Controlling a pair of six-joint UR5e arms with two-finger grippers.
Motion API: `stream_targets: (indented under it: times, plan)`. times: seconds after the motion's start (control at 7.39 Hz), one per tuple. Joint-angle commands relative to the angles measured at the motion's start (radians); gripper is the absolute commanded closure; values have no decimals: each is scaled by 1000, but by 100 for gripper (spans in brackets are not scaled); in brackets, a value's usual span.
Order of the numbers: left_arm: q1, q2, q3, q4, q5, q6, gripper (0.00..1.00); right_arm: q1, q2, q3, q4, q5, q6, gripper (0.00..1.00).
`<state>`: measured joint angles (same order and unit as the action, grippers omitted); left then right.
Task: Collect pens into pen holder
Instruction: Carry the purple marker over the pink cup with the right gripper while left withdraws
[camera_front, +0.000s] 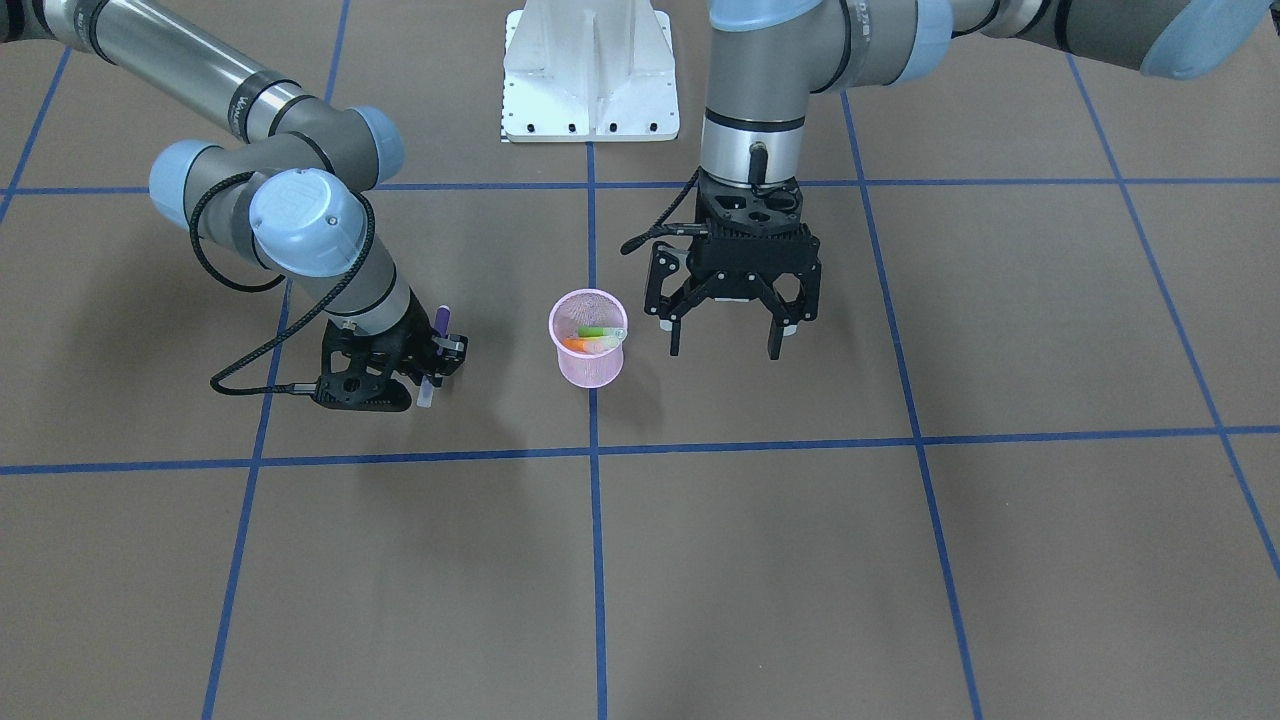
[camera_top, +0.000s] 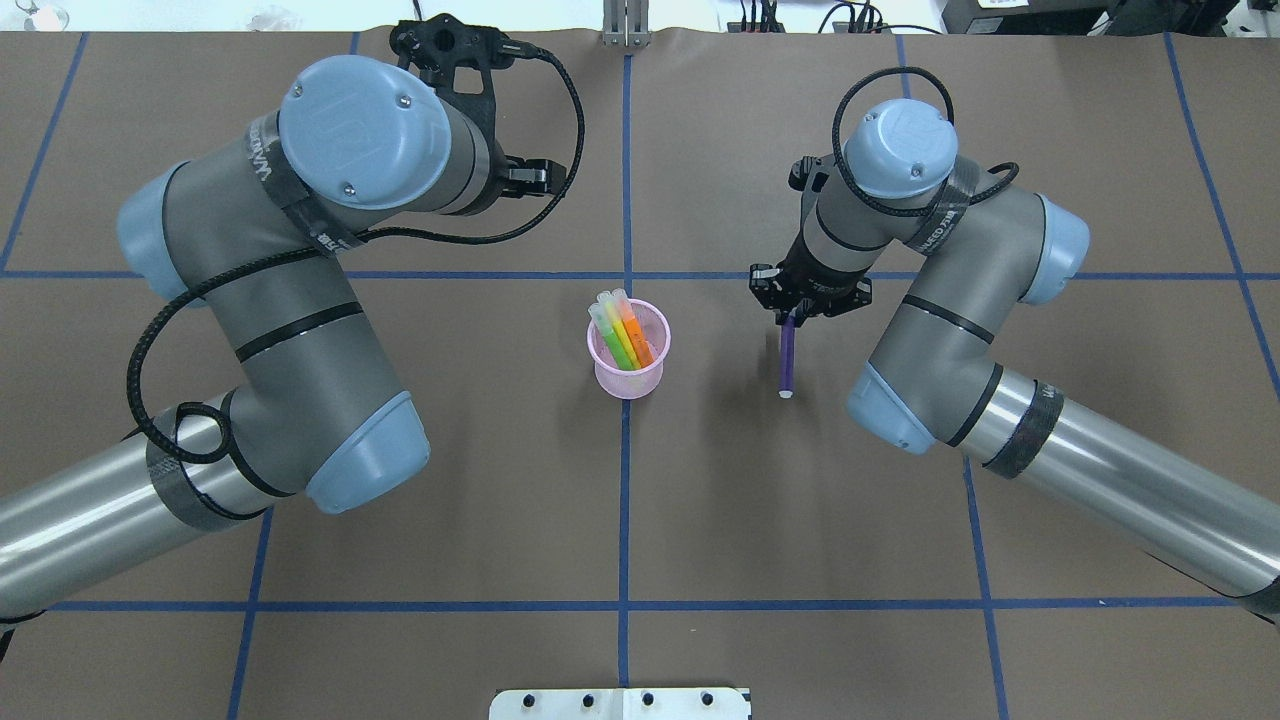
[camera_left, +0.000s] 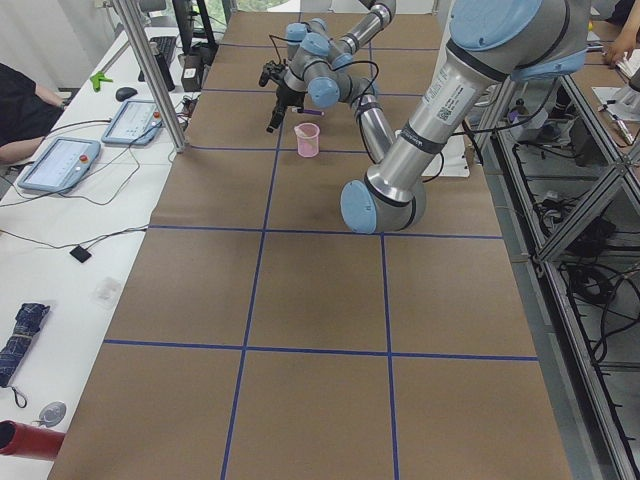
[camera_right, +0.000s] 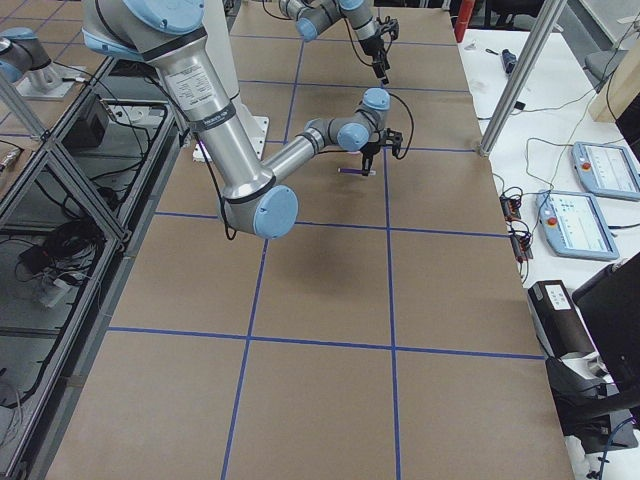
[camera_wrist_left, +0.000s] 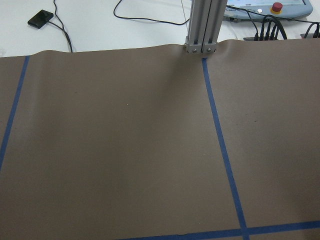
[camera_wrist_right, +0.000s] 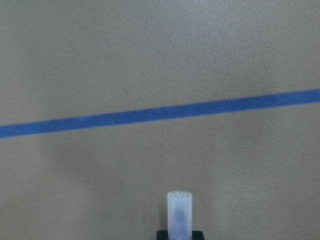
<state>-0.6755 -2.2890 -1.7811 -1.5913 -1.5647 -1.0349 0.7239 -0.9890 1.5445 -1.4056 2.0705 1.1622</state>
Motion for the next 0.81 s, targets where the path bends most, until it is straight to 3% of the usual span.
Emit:
stream_targets:
  times: [0.0, 0.27, 0.54, 0.68]
  plan:
    - [-94, 58, -6, -3, -136, 89, 0, 20, 7, 60, 0, -19, -4, 100]
    - [-210, 140, -6, -15, -266, 229, 0, 23, 53, 89, 0, -71, -3, 100]
    - [-373, 224, 15, -10, -455, 435, 0, 22, 108, 129, 0, -183, -1, 100]
    - [-418, 250, 29, -13, -492, 497, 0, 16, 143, 131, 0, -267, 4, 100]
